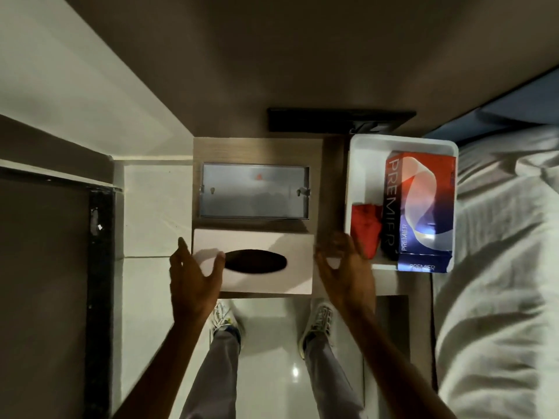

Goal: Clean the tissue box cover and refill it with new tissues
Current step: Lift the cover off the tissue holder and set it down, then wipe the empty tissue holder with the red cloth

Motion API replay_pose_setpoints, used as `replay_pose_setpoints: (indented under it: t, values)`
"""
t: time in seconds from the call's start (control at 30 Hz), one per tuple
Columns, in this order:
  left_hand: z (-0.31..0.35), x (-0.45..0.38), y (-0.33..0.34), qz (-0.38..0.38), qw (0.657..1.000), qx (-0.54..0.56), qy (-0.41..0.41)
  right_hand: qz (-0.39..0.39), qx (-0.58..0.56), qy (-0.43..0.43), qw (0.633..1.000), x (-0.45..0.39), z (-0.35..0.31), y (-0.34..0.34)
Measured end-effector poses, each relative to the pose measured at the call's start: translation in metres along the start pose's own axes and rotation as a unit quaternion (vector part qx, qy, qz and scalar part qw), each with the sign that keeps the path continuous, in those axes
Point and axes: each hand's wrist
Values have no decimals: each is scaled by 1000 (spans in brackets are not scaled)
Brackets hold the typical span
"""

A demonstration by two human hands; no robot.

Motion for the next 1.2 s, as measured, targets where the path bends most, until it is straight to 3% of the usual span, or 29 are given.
replay_pose_setpoints:
  t: [0.1, 0.23, 0.4, 0.57, 0.7, 0.8, 0.87, 1.0, 1.2]
  values:
    - [-1, 20, -3, 69, 997, 14, 34, 94, 14, -51, 994, -17, 20, -51]
    - [4, 44, 3, 113, 990, 12, 84, 167, 69, -21, 983, -51, 61, -98]
    - [32, 66, 18, 163, 974, -29, 152, 65, 158, 27, 985, -62, 96, -106]
    - [79, 91, 40, 175, 950, -39, 257, 59, 168, -22, 984, -56, 99, -113]
    - [105, 93, 50, 151, 949, -70, 268, 10, 119, -97, 988, -44, 77, -96]
    - [109, 82, 52, 149, 946, -97, 271, -70, 103, -50, 991, -52, 62, -64]
    - [104, 65, 49, 149, 940, -127, 280, -80, 111, 1, 991, -61, 53, -42]
    - [88, 18, 30, 106, 931, -207, 282, -32, 143, 34, 989, -70, 47, -20]
    - [72, -45, 0, 47, 913, -309, 262, 115, -12, -85, 990, -54, 43, -30]
Point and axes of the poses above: each hand's wrist, its own x-axis away from the middle knuckle, its own y-axis out of the palm, z = x × y, and after that the axes turned 14 degrees about -x, right-handed
